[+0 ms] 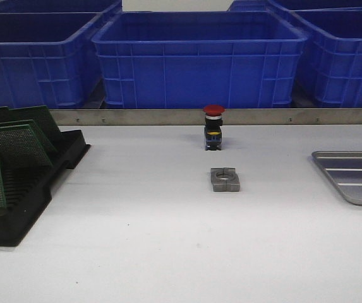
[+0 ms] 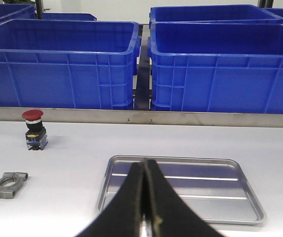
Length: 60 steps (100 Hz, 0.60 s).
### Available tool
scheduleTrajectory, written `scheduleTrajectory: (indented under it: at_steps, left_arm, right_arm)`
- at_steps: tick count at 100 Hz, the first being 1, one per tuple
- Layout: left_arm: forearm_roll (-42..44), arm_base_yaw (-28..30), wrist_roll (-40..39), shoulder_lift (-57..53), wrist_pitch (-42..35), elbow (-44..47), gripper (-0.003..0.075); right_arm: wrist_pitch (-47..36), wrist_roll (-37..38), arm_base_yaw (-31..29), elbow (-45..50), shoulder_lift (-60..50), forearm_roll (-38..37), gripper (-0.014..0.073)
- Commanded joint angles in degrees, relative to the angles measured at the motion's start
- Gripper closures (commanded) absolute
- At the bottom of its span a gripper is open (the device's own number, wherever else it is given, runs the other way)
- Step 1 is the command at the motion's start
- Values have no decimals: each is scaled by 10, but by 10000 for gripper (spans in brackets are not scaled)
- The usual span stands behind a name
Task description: Place circuit board on tray
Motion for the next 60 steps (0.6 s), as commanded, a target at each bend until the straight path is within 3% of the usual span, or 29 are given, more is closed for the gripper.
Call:
scheduleTrajectory:
  at_steps: [1, 10, 23, 34, 49, 60]
  left_arm:
    - [-6, -5, 11, 65, 23, -60, 739]
    - [-17, -5, 66, 120, 61, -94, 701]
    - [-47, -5, 121, 179, 69, -123, 512]
    - [-65, -5, 284, 217, 69, -134, 384]
    - [-75, -5, 558, 260, 70, -135, 377]
    - [-85, -5, 715, 294, 70, -135, 377]
  right_arm:
    - [-41, -1, 0, -7, -14, -5, 655]
    - [-41, -1, 0, -7, -14, -5, 655]
    - [-41, -1, 0, -7, -14, -5, 655]
    - [-41, -1, 0, -7, -14, -5, 655]
    - [-41, -1, 0, -7, -14, -5, 655]
    - [-41, -1, 0, -7, -14, -5, 655]
